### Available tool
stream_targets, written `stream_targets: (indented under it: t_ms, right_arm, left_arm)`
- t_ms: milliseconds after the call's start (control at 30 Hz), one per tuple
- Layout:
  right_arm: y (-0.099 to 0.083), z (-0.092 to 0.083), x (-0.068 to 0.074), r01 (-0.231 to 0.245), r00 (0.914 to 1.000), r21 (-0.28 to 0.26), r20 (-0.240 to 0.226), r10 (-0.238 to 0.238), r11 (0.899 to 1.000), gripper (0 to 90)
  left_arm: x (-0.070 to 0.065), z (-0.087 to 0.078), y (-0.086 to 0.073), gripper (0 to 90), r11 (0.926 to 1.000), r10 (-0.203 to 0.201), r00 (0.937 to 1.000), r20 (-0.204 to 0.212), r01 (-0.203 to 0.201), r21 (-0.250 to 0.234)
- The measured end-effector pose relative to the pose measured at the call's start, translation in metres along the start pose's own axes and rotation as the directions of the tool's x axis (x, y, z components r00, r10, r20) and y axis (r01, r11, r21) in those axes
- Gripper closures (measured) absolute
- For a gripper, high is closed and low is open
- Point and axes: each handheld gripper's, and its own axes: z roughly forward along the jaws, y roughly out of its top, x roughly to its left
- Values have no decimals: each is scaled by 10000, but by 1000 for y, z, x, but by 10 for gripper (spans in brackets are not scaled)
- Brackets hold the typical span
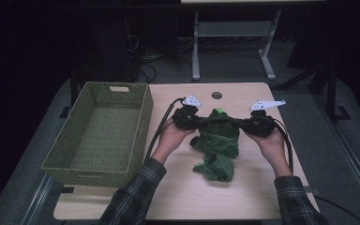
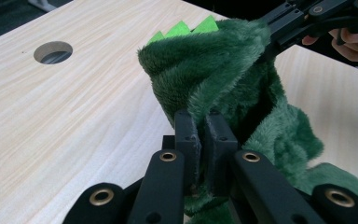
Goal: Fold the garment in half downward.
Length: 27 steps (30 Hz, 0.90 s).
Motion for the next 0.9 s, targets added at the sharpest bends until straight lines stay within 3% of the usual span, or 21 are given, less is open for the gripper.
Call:
stream_targets:
  t_ms: [367,600,900]
  right_arm:
    - [-4,-16,24,447,9989,-211,-157,-451,9988,869]
    - [-16,-29,38,620,9974,-180,-359,-626,9979,869]
    - [-31,-41,56,865,9943,-316,-602,-883,9957,869]
  left_arm:
    - [-17,-19,-5,848,9999,-35,9997,255,40,-158]
    - [-34,-29,-13,840,9994,356,9983,458,-356,-8]
    - [-51,-39,-23,841,9985,530,9958,748,-520,-151]
